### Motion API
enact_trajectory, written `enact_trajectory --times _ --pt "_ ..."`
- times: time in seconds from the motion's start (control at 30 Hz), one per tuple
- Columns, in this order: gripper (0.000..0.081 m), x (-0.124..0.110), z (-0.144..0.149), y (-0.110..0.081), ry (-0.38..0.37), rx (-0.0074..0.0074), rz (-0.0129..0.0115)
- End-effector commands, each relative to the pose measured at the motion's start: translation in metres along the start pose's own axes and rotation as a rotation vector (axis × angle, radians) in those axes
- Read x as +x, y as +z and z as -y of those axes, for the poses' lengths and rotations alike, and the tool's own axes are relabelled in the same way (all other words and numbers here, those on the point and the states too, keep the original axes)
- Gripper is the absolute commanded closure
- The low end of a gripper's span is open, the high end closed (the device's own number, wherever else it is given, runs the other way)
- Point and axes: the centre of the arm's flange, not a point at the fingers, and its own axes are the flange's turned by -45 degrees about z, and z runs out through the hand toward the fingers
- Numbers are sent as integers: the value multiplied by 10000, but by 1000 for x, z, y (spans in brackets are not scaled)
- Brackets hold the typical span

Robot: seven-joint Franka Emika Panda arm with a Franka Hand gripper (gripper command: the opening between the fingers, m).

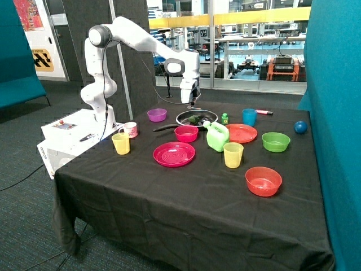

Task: Serve the vegetables in different plates

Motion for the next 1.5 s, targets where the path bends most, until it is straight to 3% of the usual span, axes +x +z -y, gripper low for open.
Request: enact_trajectory --times 0.0,0.33,0.7,1.17,1.47 --pt "62 11 9 18 142 -8 -7" --pt "47 24 1 28 294 -8 -7" --pt "93 41 -4 38 620 -8 -7" --pt "102 60 -3 48 394 -8 -7" --pt "132 59 4 66 269 -8 -7"
